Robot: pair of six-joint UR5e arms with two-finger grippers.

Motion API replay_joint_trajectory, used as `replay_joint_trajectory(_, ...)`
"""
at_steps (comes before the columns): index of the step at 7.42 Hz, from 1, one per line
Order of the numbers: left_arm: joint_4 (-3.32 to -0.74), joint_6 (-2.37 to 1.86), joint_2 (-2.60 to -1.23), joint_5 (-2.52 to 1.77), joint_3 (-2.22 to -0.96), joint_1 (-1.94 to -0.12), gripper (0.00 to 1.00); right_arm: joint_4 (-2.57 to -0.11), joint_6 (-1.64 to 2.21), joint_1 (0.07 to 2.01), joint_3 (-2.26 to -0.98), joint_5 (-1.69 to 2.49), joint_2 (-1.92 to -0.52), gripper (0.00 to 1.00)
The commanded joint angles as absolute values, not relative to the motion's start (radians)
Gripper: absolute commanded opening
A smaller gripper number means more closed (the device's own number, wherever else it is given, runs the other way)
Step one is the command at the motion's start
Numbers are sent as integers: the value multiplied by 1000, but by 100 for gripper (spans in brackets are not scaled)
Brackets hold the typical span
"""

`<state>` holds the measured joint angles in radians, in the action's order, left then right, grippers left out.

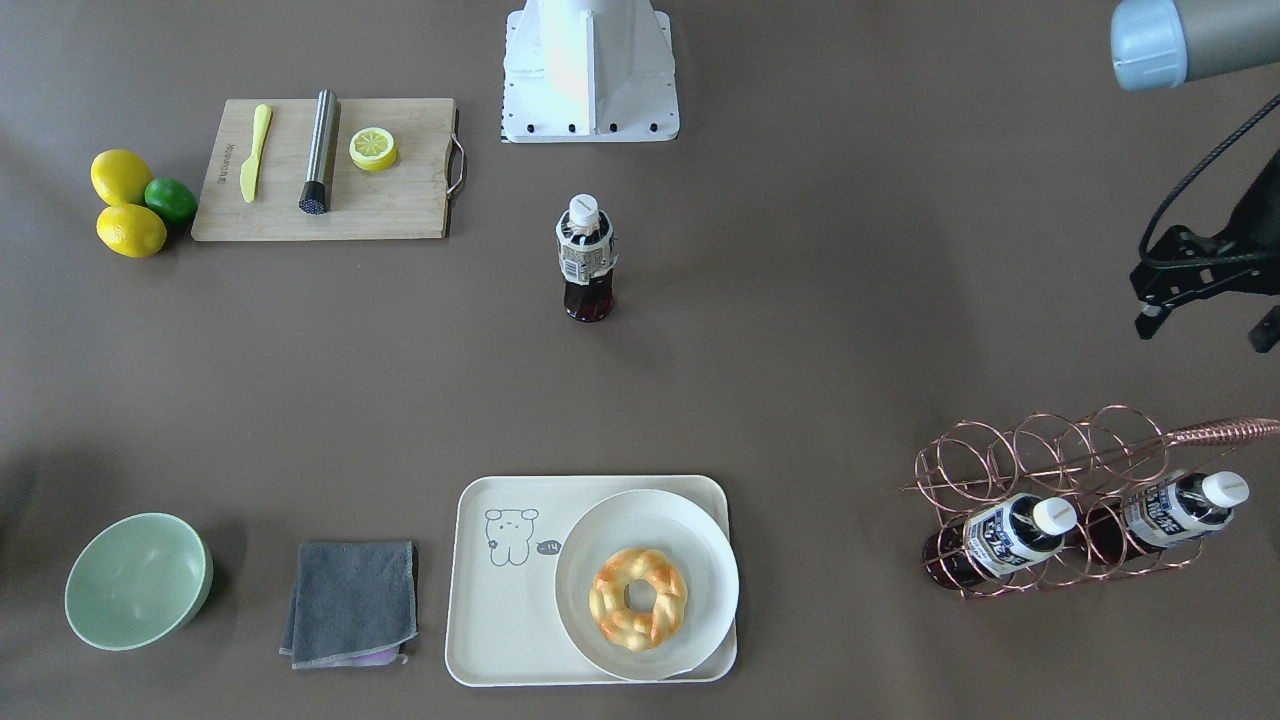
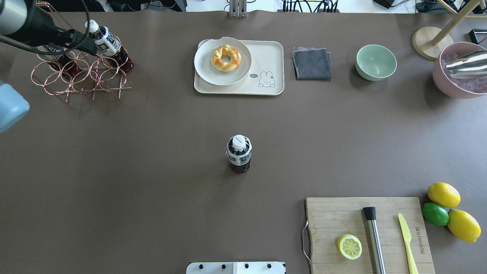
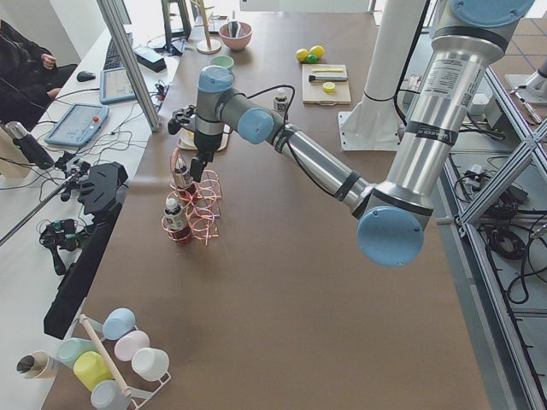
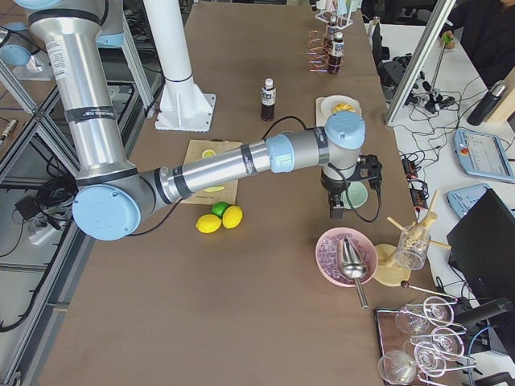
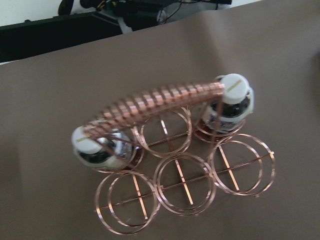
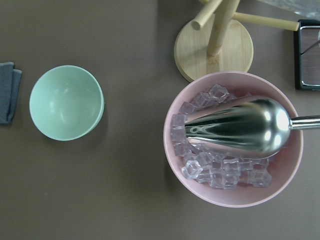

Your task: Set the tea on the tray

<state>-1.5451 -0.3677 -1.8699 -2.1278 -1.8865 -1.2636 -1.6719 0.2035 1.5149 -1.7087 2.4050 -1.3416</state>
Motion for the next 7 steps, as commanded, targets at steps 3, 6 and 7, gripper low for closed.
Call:
replay_joint_trajectory(3,-1474,-131,-1743,-2261,-1726,-1526,98,-1706,859,1102,-1927,2254,-1107,100)
replay_joint_trajectory(6,-1470,66,-1651,-2266,-1648,-1621,98,-1885,1085,834,-1915,2064,-811,100)
replay_joint_trajectory(7,-1468,66,-1628,-2266,-1640,-1637,98,-1891,1101,793,-1902,2050,-769,100)
